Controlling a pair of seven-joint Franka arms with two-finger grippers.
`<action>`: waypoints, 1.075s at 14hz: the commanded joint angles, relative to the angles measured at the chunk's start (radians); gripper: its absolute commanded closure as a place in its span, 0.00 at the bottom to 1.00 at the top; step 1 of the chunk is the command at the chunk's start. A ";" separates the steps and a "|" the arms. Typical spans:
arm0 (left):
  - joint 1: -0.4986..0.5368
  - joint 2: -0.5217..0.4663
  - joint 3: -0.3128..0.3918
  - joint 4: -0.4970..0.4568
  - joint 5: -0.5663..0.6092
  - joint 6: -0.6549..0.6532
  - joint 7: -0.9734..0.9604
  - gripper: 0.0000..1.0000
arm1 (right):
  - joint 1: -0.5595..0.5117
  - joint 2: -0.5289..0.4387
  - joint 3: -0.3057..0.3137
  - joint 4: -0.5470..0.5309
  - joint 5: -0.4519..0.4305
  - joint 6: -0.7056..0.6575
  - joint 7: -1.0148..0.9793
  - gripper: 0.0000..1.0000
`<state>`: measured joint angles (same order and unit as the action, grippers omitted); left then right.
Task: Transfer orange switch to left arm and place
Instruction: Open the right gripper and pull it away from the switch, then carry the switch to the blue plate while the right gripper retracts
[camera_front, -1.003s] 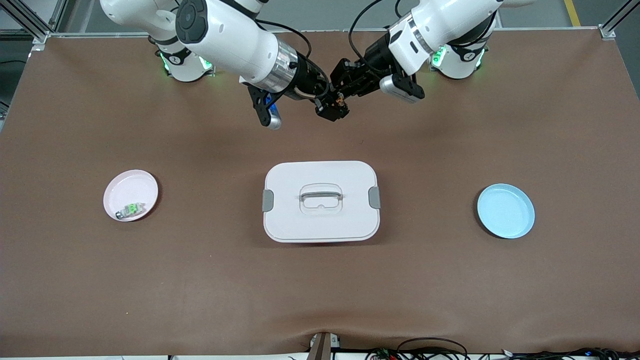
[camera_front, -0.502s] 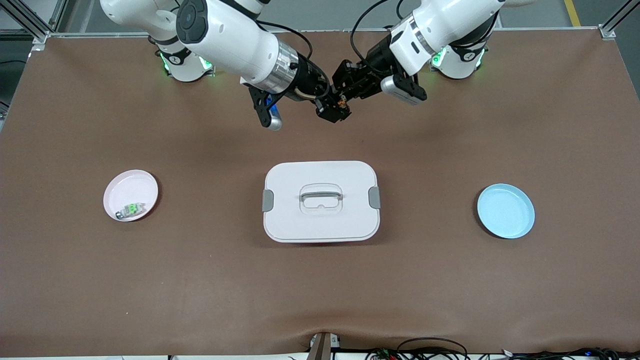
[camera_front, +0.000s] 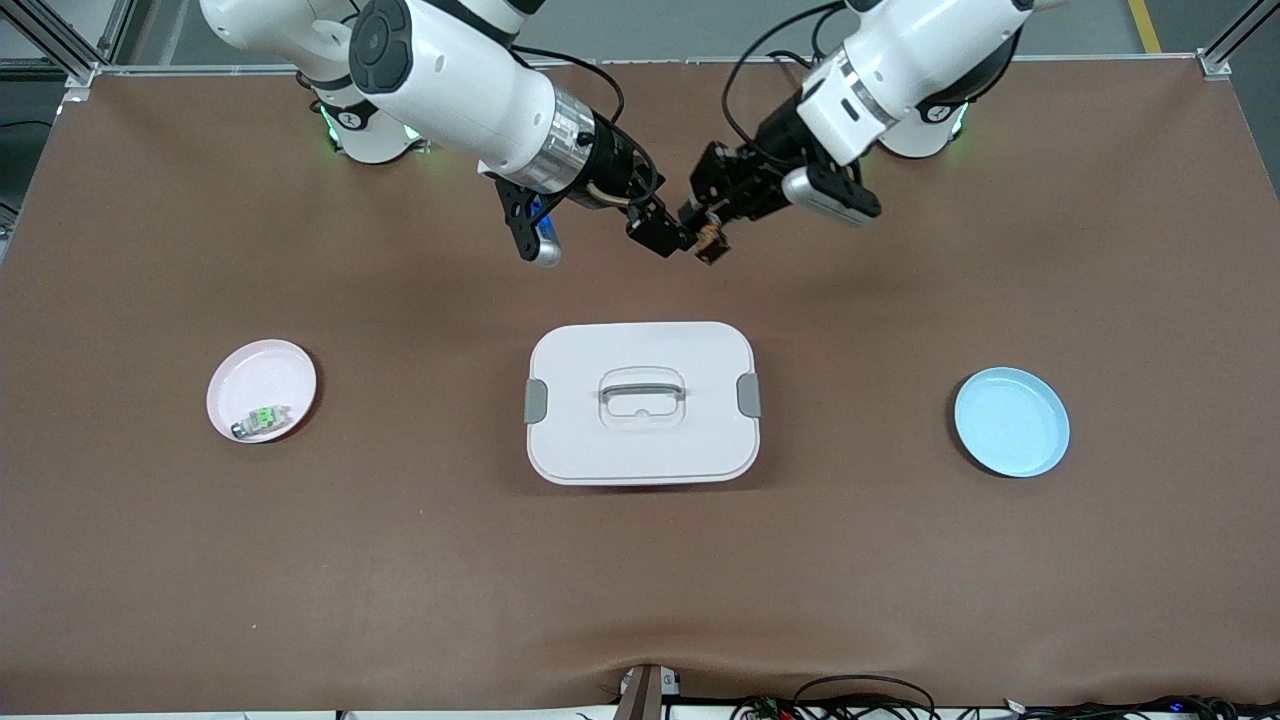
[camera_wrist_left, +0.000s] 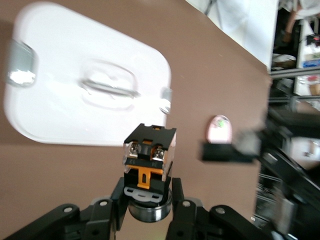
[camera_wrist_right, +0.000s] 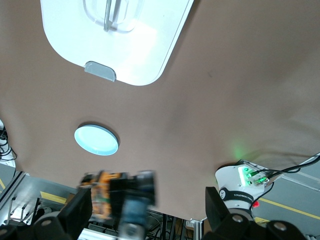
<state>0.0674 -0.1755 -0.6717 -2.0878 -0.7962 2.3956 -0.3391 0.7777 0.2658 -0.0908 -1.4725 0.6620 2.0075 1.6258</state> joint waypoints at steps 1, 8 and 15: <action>0.087 0.008 -0.008 0.006 0.142 -0.068 0.018 1.00 | -0.014 -0.029 -0.012 0.008 0.004 -0.103 -0.116 0.00; 0.261 0.111 -0.006 0.049 0.323 -0.202 0.224 1.00 | -0.161 -0.160 -0.024 -0.006 -0.051 -0.433 -0.434 0.00; 0.385 0.234 -0.002 0.054 0.653 -0.295 0.391 1.00 | -0.280 -0.367 -0.024 -0.257 -0.177 -0.477 -0.846 0.00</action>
<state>0.4248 0.0221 -0.6642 -2.0608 -0.2135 2.1543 -0.0034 0.5562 -0.0110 -0.1284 -1.6060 0.5066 1.5177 0.9066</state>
